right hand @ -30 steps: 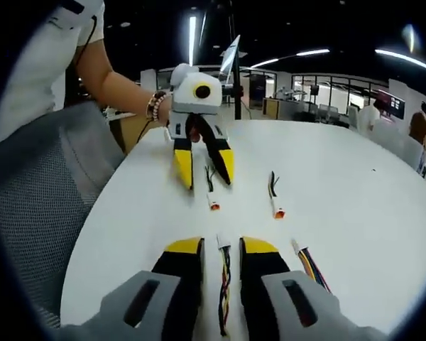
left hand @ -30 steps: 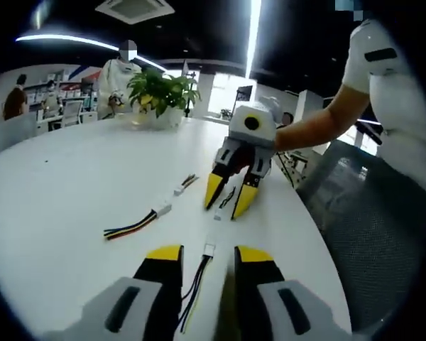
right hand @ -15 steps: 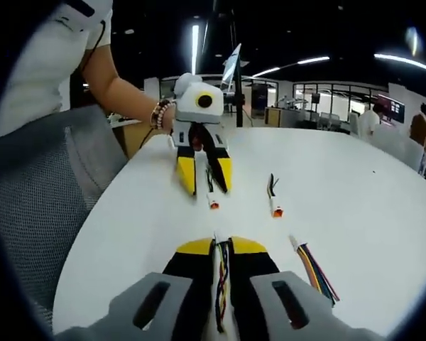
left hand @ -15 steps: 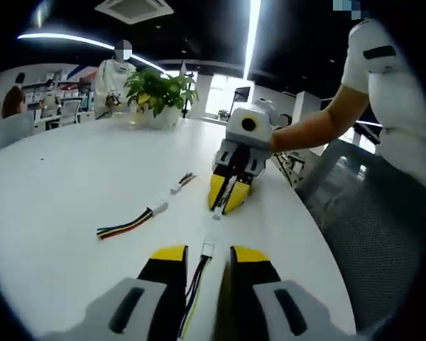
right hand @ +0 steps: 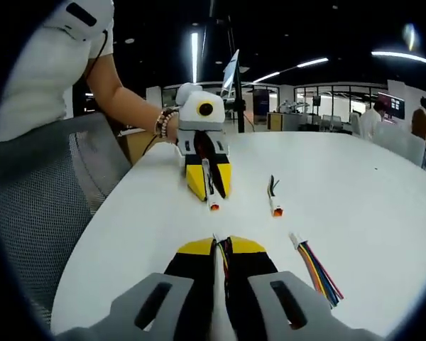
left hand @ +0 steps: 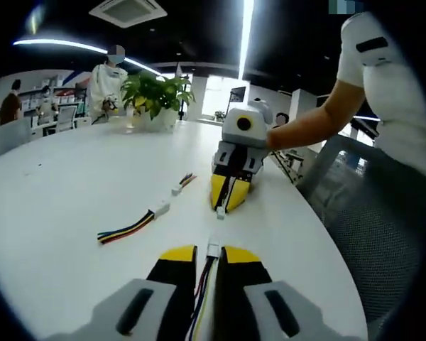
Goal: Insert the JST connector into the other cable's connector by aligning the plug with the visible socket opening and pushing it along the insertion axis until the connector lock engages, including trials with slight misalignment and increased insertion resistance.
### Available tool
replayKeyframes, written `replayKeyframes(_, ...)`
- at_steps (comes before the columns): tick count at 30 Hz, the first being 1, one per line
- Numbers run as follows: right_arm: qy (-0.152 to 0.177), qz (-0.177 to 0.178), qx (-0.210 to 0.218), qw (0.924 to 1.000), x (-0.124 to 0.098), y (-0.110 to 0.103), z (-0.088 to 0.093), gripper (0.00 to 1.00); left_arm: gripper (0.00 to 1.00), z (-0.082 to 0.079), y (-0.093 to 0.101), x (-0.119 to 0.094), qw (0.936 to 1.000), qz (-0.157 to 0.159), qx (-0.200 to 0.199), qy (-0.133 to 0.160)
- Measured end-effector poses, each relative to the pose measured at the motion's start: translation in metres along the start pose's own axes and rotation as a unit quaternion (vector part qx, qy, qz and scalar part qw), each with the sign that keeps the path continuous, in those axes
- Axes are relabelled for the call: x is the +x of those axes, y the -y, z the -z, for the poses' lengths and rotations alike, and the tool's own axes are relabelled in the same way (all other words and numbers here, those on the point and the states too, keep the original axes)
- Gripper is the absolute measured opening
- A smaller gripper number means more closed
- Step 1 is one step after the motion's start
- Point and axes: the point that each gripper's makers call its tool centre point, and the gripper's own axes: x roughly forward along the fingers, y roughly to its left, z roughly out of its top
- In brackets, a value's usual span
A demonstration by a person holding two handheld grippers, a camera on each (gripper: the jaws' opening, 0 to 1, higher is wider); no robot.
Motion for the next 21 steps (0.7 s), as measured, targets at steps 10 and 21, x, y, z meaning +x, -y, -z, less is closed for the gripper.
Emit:
replayKeyframes(10, 0.003, 0.001, 0.01, 0.9999, -0.001, 0.0015, 0.0001, 0.02, 0.01, -0.0004, 0.0015, 0.0043, 0.9999, 0.01, 0.01, 0.008)
replayKeyframes(21, -0.001, 0.01, 0.03, 0.9995, 0.0015, -0.0022, -0.0023, 0.01, 0.0, -0.0008, 0.0042, 0.0034, 0.999, 0.031, 0.029, -0.016)
